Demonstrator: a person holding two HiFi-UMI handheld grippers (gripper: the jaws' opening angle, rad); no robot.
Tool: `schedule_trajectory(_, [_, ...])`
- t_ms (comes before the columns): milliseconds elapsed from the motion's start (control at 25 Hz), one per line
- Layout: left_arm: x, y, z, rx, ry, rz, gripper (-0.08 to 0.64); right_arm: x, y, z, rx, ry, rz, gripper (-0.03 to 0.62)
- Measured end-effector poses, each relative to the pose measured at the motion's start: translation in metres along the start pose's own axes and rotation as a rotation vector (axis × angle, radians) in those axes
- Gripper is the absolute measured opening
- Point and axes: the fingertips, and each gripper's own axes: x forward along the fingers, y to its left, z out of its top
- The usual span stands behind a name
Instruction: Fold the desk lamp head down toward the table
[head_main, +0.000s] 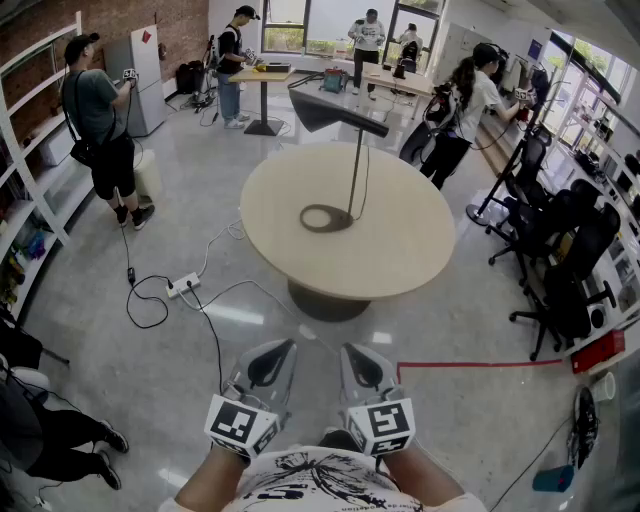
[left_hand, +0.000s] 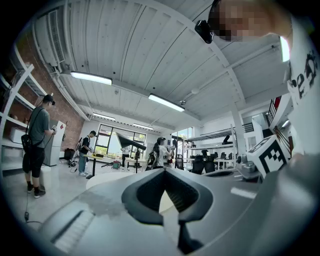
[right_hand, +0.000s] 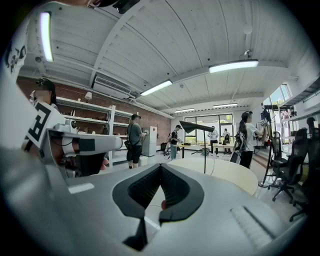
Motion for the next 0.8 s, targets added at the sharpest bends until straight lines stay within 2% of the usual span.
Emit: schedule_trajectory(800, [-0.012, 0.021, -0.017, -0.044, 0.011, 0.004, 0.006, 0.005, 0.001, -0.011, 0.030, 0.011, -0.064, 0.009])
